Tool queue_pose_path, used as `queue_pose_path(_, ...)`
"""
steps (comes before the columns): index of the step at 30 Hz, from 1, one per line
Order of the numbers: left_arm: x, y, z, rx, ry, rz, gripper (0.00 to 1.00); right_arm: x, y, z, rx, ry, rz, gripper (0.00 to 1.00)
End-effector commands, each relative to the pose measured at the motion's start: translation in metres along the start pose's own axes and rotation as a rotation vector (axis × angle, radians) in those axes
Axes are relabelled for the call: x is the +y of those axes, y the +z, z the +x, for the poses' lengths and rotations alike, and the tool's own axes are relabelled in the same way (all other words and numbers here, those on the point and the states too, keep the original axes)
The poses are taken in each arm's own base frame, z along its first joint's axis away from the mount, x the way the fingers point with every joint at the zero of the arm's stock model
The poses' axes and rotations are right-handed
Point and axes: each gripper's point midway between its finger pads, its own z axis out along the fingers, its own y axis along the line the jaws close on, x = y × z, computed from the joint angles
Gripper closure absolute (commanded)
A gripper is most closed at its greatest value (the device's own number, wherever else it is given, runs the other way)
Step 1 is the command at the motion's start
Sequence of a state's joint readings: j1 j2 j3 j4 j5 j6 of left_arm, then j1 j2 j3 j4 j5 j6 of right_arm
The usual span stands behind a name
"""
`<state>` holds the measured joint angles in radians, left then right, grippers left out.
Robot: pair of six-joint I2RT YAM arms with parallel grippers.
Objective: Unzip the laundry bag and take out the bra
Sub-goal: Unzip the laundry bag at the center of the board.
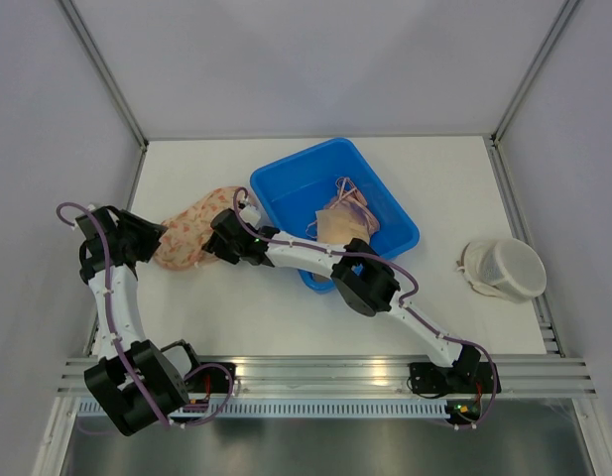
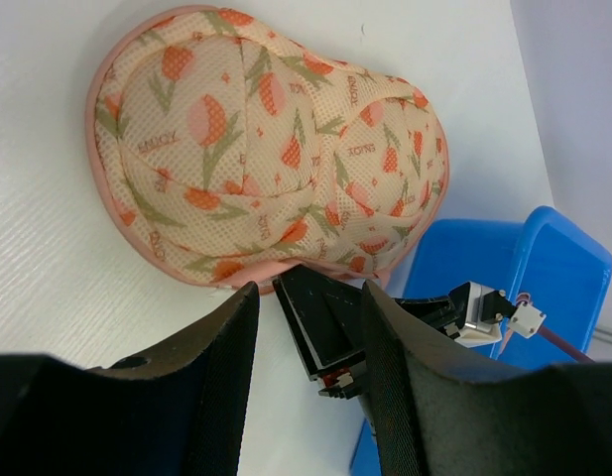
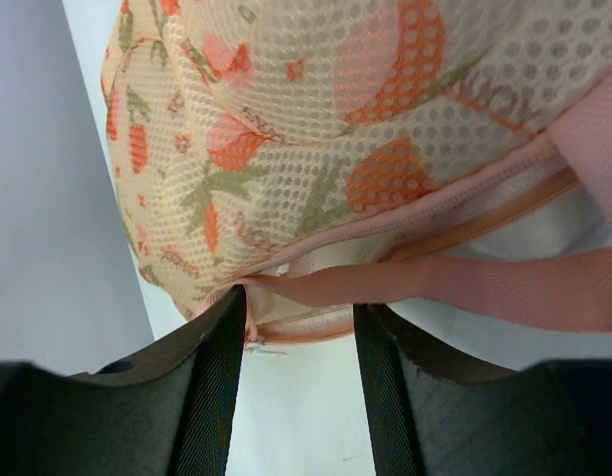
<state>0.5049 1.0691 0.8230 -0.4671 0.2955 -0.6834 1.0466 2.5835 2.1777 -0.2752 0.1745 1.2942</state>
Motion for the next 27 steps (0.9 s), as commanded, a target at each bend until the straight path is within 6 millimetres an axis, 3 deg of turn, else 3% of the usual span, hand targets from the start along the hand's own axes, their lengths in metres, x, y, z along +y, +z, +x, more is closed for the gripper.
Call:
queue_pose_path(1,0.003,-0.002,-0.013,-0.055,0.019,-0.027,0.49,0.040,-0.010,-0.018,-0.024,0.040,-0.121,0.47)
queue_pose_path(4,0.008,-0.002,-0.014,-0.063,0.010,-0.040,0.49,0.036,-0.010,-0.014,-0.010,0.053,-0.119,0.50)
queue_pose_path(8,0.005,-0.002,-0.016,-0.069,0.001,-0.031,0.49,0.044,-0.018,-0.008,0.017,0.039,-0.151,0.50)
queue_pose_path(11,-0.004,-0.002,-0.016,-0.057,-0.002,0.014,0.49,0.048,-0.025,-0.015,-0.014,0.029,-0.150,0.48)
queue_pose_path(23,-0.005,-0.003,-0.015,-0.057,0.001,0.017,0.49,0.029,0.001,-0.012,-0.008,0.044,-0.122,0.48)
queue_pose_path(27,-0.004,-0.001,-0.016,-0.059,-0.001,0.015,0.49,0.032,0.004,-0.014,-0.016,0.038,-0.139,0.48)
